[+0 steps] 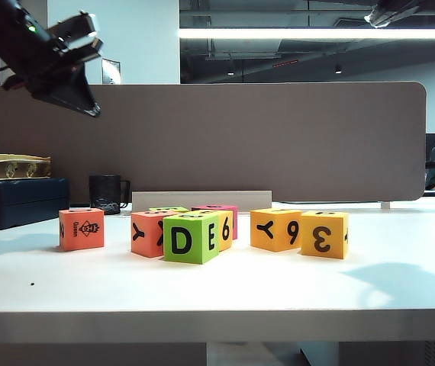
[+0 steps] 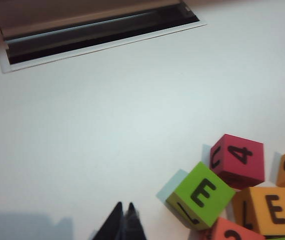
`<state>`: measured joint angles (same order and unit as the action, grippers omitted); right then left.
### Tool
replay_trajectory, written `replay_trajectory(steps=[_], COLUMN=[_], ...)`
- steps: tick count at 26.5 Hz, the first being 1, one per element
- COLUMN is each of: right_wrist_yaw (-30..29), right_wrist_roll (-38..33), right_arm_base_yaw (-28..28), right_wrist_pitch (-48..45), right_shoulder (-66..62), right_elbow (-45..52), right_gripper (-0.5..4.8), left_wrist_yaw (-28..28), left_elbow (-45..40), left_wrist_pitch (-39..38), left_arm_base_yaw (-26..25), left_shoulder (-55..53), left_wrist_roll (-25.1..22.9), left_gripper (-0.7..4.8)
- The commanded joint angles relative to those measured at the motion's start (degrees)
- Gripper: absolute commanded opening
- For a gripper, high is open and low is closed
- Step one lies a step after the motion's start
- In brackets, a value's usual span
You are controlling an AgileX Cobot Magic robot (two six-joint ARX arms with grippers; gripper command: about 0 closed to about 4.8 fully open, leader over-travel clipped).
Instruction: Select the appropriate blocks from the scattered letter blocks on the table and arrange them in a row to spell out "DEEP".
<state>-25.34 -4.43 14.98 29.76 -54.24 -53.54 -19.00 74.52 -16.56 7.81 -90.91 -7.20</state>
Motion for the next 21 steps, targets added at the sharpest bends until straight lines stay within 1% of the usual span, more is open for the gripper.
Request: replay_trajectory(steps=[1, 2, 3, 5, 9, 11, 12, 13, 15, 16, 17, 21], right_wrist_yaw=[-0.3, -0.3, -0.3, -0.3, -0.3, -0.3, -0.3, -0.3, -0.3, -0.3, -0.3, -0.3], right_wrist_roll=[0.4, 0.4, 0.4, 0.4, 0.4, 0.4, 0.4, 0.4, 0.4, 0.4, 0.4, 0.4], right_arm_base_yaw=[0.0, 0.0, 0.0, 0.0, 0.0, 0.0, 0.0, 0.0, 0.0, 0.0, 0.0, 0.0], right_wrist_pitch=[1.5, 1.9, 1.9, 1.9, 1.9, 1.9, 1.9, 1.9, 1.9, 2.0, 2.0, 2.0], right_shoulder=[0.2, 0.2, 0.2, 0.2, 0.2, 0.2, 0.2, 0.2, 0.2, 0.2, 0.2, 0.2], right_elbow=[-0.3, -0.3, -0.3, -0.3, -0.3, -0.3, -0.3, -0.3, -0.3, -0.3, -0.3, -0.3], right_gripper=[-0.06, -0.06, -0.06, -0.06, -0.06, -0.06, -0.06, -0.06, -0.06, -0.06, -0.06, -0.06], left_wrist_yaw=[1.3, 1.6, 3.1, 4.0, 4.7, 5.5, 5.5, 5.5, 5.5, 5.8, 5.8, 5.8], left_elbow=[3.5, 4.3, 4.9, 4.9, 4.9, 4.9, 4.9, 4.9, 4.9, 4.9, 4.9, 4.9], left_wrist_pitch=[-4.4, -6.0, -7.5, -9.2, -9.5, -9.2, -9.2, -9.0, -9.1, -9.4, -9.9, -11.8], left_arm_base_yaw=[0.2, 0.2, 0.2, 0.2, 0.2, 0.2, 0.2, 0.2, 0.2, 0.2, 0.2, 0.5], left_shoulder=[-3.2, -4.3, -5.3, -5.9, -6.3, -6.6, -6.9, -7.2, -7.9, -8.6, -9.0, -10.0], left_wrist_roll=[-4.6, -6.1, -6.9, -8.9, -10.4, -10.4, -10.4, -10.4, -10.4, -10.6, -11.4, -14.3], left_gripper=[0.00, 0.14, 0.32, 0.32, 0.32, 0.32, 0.42, 0.74, 1.70, 2.57, 3.03, 3.59])
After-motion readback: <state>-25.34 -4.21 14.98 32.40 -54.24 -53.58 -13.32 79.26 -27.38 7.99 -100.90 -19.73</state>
